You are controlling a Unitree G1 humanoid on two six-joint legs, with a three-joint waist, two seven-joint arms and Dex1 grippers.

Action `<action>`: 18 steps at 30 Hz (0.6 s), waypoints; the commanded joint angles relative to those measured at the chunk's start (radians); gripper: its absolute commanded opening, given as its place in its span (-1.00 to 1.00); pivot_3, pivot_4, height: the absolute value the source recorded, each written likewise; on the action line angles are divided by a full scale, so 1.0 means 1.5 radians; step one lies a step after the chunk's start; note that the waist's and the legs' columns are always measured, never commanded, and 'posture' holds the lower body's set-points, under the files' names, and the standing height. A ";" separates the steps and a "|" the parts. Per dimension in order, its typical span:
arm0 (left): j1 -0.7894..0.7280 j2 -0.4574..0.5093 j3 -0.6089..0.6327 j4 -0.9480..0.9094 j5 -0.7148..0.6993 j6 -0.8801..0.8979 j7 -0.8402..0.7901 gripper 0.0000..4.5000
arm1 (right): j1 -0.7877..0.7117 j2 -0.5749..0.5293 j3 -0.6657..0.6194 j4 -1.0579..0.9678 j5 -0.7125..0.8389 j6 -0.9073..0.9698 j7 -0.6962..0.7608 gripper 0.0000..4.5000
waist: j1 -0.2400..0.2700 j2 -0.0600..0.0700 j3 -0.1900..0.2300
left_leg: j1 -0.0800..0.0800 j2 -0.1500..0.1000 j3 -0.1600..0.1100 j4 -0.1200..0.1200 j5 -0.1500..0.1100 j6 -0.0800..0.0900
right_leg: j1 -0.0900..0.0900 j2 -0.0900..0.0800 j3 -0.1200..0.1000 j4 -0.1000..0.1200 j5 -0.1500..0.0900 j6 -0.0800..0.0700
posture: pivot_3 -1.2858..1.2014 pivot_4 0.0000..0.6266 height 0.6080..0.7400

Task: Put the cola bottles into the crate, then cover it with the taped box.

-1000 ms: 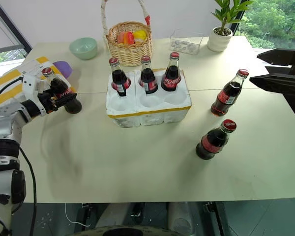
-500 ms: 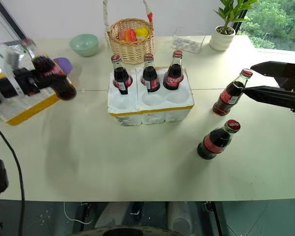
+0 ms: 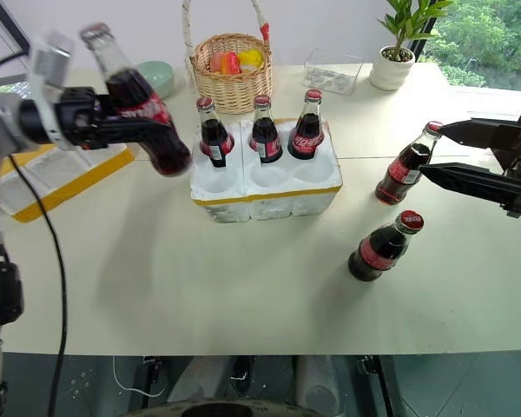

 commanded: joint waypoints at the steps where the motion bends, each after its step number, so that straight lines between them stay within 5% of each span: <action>1: -0.051 -0.036 0.011 0.015 0.014 -0.063 0.026 0.23 | -0.001 -0.003 -0.029 -0.017 0.012 -0.012 -0.003 1.00 | 0.000 0.000 0.000 | 0.000 0.000 0.000 0.000 0.000 0.000 | 0.000 0.000 0.000 0.000 0.000 0.000 | 0.03 -0.52 0.97; 9: -0.073 -0.133 -0.026 0.073 0.062 -0.140 0.050 0.23 | 0.024 0.004 -0.052 -0.037 0.022 -0.001 -0.020 1.00 | 0.001 0.000 0.000 | 0.000 0.000 0.000 0.000 0.000 0.000 | 0.000 0.000 0.000 0.000 0.000 0.000 | 0.03 -0.52 0.97; 18: -0.048 -0.065 -0.029 0.037 0.056 -0.111 -0.031 0.23 | 0.061 0.008 -0.072 -0.050 0.022 -0.003 -0.033 1.00 | -0.002 0.000 0.000 | 0.000 0.000 0.000 0.000 0.000 0.000 | 0.000 0.000 0.000 0.000 0.000 0.000 | 0.03 -0.52 0.97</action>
